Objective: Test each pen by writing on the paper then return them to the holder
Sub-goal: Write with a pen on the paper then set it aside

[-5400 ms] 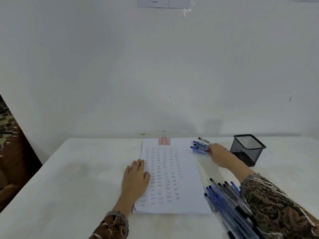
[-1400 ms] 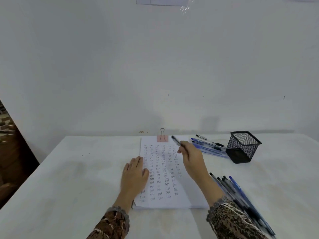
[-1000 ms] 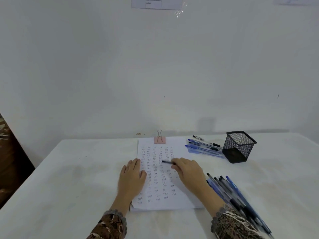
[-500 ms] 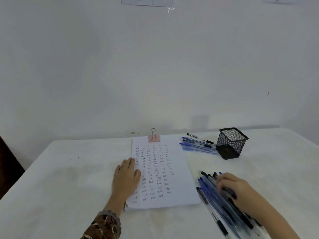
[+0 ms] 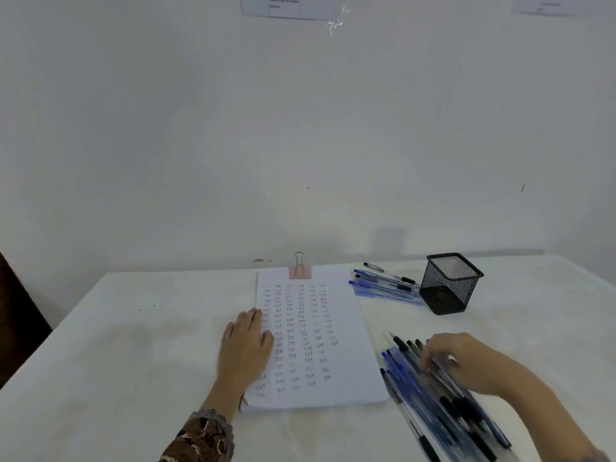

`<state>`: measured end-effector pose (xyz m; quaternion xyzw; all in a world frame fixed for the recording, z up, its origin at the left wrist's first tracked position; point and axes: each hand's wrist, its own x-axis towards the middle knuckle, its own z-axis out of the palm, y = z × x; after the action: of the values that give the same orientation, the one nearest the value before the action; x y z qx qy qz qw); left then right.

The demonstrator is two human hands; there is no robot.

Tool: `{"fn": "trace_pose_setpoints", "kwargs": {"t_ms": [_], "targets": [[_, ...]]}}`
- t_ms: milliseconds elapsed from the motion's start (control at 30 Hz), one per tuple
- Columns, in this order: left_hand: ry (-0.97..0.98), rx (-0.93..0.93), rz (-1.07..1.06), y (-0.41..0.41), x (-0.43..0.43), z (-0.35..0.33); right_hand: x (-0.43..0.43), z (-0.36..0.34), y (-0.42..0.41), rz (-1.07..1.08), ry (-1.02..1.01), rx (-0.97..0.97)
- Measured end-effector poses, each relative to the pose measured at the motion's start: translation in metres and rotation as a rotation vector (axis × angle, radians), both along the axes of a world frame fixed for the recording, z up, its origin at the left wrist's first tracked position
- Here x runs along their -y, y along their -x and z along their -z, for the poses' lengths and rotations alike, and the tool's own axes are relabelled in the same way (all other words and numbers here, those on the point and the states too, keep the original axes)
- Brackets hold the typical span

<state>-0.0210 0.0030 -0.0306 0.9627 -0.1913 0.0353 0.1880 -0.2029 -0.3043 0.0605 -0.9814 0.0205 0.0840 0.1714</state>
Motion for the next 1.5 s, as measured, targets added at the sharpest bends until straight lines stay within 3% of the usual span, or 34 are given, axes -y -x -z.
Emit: {"fn": "trace_pose_setpoints", "kwargs": {"t_ms": [167,333,533,600,667,733,833,933,1067,1233,1500], "targets": [[-0.021,-0.009,0.002,0.000,0.000,0.000,0.011,0.001,-0.082,0.227,-0.023,0.211],[-0.006,-0.019,-0.002,0.001,-0.001,-0.002,0.012,0.028,-0.143,0.165,0.202,0.129],[-0.018,0.014,0.004,0.001,0.000,-0.001,0.012,0.043,-0.152,0.143,0.374,0.089],[-0.030,0.024,0.016,0.001,0.000,0.000,0.006,0.038,-0.149,0.205,0.357,0.176],[-0.019,0.046,0.015,0.001,0.000,-0.001,-0.004,0.026,-0.147,0.237,0.140,0.343],[-0.064,0.148,0.060,0.002,0.001,-0.004,-0.026,0.012,-0.143,0.131,-0.022,0.490],[-0.034,0.226,0.156,0.005,0.005,-0.014,-0.069,0.014,-0.138,-0.190,0.151,0.475],[0.049,0.164,0.292,0.006,0.010,-0.025,-0.101,0.036,-0.135,-0.366,0.221,0.498],[0.067,0.097,0.397,0.002,0.013,-0.019,-0.116,0.058,-0.135,-0.319,0.266,0.610],[0.132,0.029,0.361,-0.001,0.013,-0.011,-0.121,0.066,-0.136,-0.246,0.296,0.688],[0.281,-0.011,0.238,0.006,0.016,-0.016,-0.101,0.041,-0.149,-0.318,0.211,0.589]]}}
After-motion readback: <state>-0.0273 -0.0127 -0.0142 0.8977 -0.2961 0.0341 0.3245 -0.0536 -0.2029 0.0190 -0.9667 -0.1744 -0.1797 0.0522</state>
